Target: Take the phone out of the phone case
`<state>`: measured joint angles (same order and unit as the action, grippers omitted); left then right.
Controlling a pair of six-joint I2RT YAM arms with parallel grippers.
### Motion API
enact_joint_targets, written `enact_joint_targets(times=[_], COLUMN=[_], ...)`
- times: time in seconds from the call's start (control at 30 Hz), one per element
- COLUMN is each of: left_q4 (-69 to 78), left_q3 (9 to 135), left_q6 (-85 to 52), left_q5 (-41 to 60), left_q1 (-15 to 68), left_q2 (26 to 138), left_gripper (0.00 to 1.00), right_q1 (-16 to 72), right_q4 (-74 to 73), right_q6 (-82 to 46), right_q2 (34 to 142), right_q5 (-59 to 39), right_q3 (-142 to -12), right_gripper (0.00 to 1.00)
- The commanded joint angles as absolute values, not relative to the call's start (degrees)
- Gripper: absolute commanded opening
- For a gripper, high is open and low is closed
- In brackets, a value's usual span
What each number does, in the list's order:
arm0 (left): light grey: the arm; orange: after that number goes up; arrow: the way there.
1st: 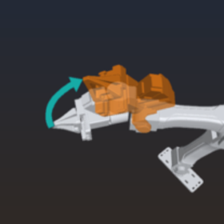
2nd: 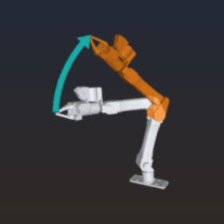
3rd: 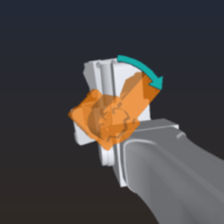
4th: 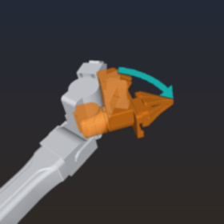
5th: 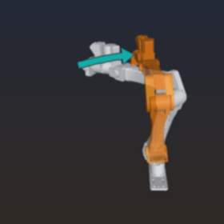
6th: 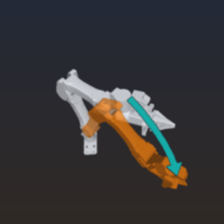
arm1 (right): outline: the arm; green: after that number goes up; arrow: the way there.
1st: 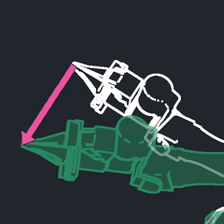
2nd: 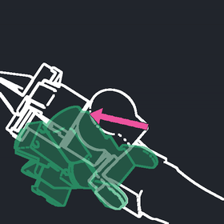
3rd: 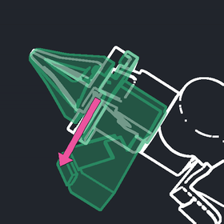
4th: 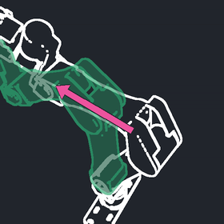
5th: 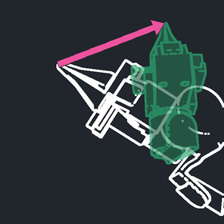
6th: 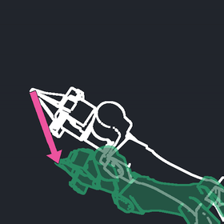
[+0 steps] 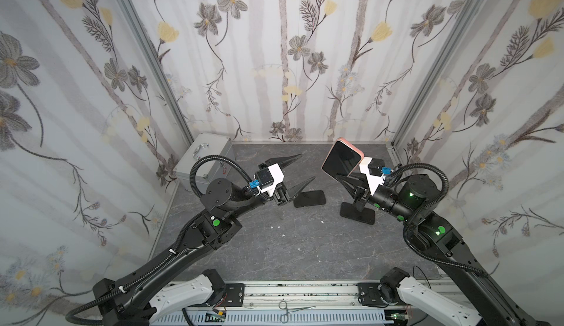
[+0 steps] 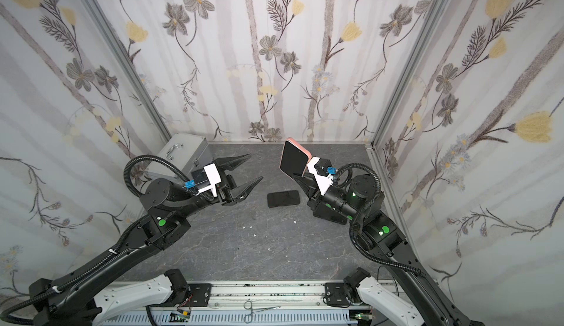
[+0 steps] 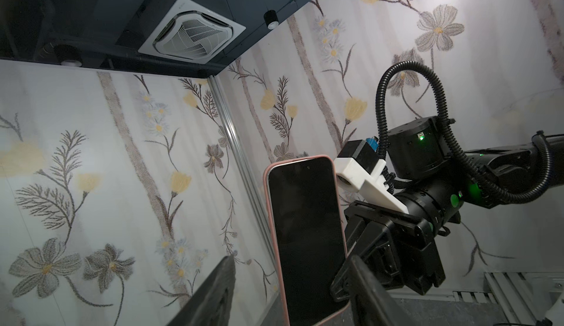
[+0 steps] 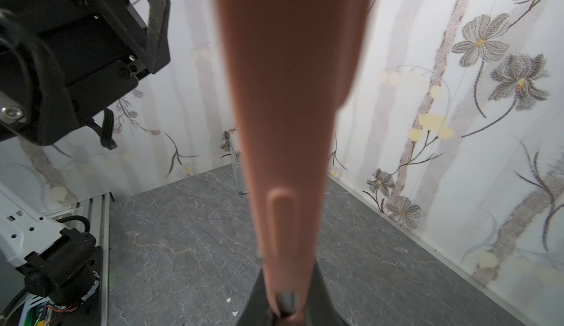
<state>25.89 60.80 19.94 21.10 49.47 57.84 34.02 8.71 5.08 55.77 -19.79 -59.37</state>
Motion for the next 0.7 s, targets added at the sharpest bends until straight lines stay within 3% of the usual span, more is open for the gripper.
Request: enact_joint_targets(times=[0.0,0.27,0.67], left_q4=[23.9,23.9,23.9], left_q3=[62.7,64.2,64.2], left_q6=[27.3,29.0,28.8], left_q5=[23.1,23.3,21.8], left_q1=[49.9,50.8,50.9], left_q2=[59.3,61.9,62.2], left_gripper=[0.56,0.5,0.47], right_q1=[35.0,38.4,40.9], right_q4=[9.6,11.0,11.0], right_q6=[9.1,11.7,13.2], right_q2=[56.3,57.6,58.1], right_q5=[-15.4,-11.2,-13.8], right_q3=[-60.2,-60.7,-60.8], right_gripper=[0.0,0.0,0.0])
